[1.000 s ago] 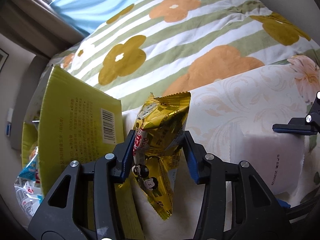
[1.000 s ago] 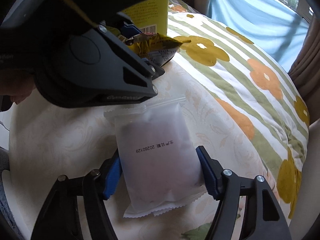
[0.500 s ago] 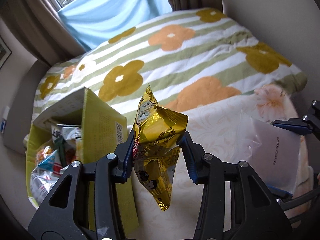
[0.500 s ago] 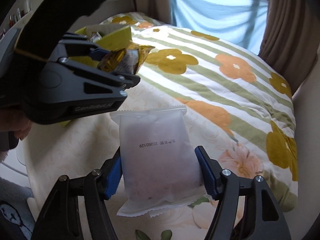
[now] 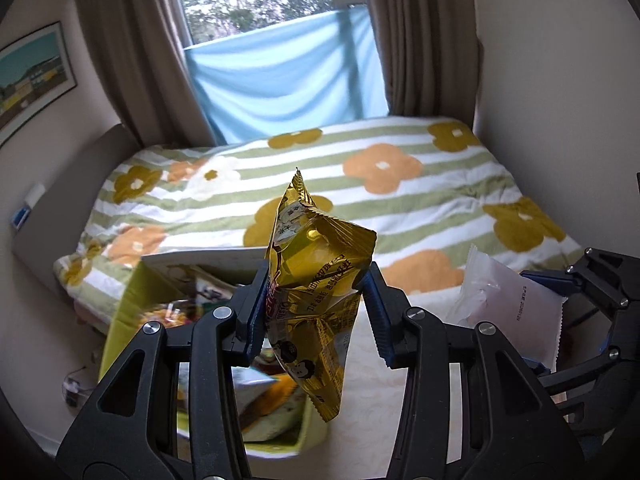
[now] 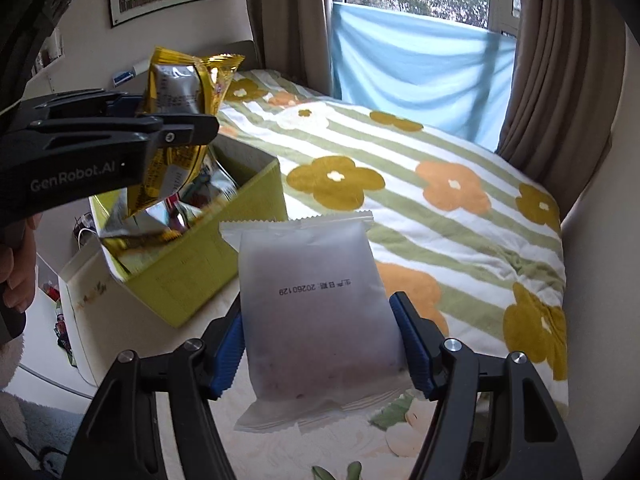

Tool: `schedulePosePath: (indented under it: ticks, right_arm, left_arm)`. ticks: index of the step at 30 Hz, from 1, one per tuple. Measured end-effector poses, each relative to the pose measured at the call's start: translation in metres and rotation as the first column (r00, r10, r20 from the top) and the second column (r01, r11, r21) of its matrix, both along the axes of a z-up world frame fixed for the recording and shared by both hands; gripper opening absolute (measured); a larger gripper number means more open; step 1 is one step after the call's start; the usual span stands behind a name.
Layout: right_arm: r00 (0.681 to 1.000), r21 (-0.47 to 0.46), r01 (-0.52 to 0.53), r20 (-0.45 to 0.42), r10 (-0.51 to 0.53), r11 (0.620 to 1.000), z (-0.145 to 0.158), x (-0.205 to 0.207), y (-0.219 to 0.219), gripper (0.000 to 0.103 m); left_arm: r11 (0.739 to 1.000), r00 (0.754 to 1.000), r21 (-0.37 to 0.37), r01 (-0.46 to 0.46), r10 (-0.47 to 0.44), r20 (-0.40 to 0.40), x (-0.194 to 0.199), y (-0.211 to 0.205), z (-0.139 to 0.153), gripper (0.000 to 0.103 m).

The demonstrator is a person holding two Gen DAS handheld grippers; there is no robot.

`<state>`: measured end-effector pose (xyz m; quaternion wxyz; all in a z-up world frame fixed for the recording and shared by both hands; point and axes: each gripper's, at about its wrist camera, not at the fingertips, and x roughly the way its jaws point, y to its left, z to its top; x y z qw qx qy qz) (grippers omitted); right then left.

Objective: Organize snacks
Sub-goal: 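Carry both snacks over the box and open both tools to drop them inside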

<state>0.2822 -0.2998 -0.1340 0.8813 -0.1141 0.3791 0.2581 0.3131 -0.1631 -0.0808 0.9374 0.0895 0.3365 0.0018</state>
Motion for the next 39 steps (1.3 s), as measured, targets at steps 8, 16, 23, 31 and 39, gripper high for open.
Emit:
schedulePosePath:
  ticks: [8, 16, 23, 31, 39]
  right_arm:
    - [0.999, 0.048, 0.012, 0.046, -0.014, 0.999, 0.042, 0.006, 0.073, 0.064]
    - [0.994, 0.079, 0.11, 0.007, -0.111, 0.991, 0.047, 0.03, 0.151, 0.064]
    - [0.975, 0.088, 0.22, -0.053, -0.216, 0.971, 0.024, 0.047, 0.199, 0.064]
    - [0.95, 0.094, 0.305, -0.097, -0.296, 0.948, 0.019, 0.055, 0.211, 0.059]
    - [0.937, 0.09, 0.332, -0.148, -0.317, 0.939, 0.005, 0.069, 0.212, 0.059]
  left_arm:
    - [0.997, 0.998, -0.052, -0.049, 0.051, 0.04, -0.007, 0.101, 0.025, 0.04]
    - [0.999, 1.0, -0.054, -0.002, 0.002, -0.002, 0.014, 0.201, 0.014, 0.04]
    - [0.991, 0.988, 0.0, 0.133, -0.133, -0.076, 0.044, 0.233, -0.022, 0.04]
    - [0.965, 0.962, 0.058, 0.254, -0.247, -0.116, 0.058, 0.236, -0.054, 0.102]
    - [0.968, 0.957, -0.049, 0.245, -0.249, -0.15, 0.059, 0.263, -0.072, 0.103]
